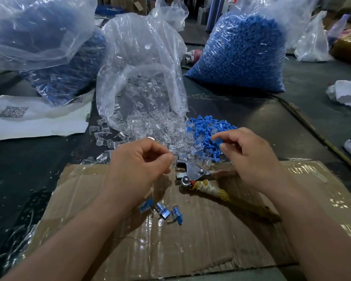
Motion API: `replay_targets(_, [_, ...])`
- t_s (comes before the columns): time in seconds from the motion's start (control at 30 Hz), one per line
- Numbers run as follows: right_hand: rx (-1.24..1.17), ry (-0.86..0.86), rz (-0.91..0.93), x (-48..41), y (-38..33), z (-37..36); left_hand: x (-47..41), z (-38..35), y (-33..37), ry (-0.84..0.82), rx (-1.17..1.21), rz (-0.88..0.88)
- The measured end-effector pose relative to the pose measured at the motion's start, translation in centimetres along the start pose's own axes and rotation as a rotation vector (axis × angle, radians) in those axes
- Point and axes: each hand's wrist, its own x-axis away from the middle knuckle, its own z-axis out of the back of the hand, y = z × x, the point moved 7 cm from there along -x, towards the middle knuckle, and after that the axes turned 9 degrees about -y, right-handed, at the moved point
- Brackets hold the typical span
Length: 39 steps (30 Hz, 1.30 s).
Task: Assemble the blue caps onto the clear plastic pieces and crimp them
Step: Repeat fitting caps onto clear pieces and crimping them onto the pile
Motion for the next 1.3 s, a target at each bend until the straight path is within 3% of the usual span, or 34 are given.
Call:
replay_targets(0.17, [-0.243, -0.024, 0.126, 1.0, -3.2, -1.5, -0.3, 0.2, -0.6, -0.014, 0.265, 0.097])
replay_targets(0.33, [-0.379, 0.003, 0.179, 1.3, -4.4, -2.4, -0.3, -0.9, -1.1, -0.106, 0.369, 0.191])
replay_targets(0.63, [-0.401, 0.103, 0.228, 1.5, -4.7, -2.3, 0.0, -0.9, -0.6, -0.106, 0.309, 0.132])
replay_targets(1.07, [-0.035, 0.274, 0.411, 2.2, -6.1, -2.0, 0.5, -1.0, 1.2, -0.079, 0.208, 0.001])
replay_targets(1.3, [-0.338, 0.158, 0.372, 1.4, -4.8, -2.1, 0.5, -1.3, 1.4, -0.150, 0.379, 0.010])
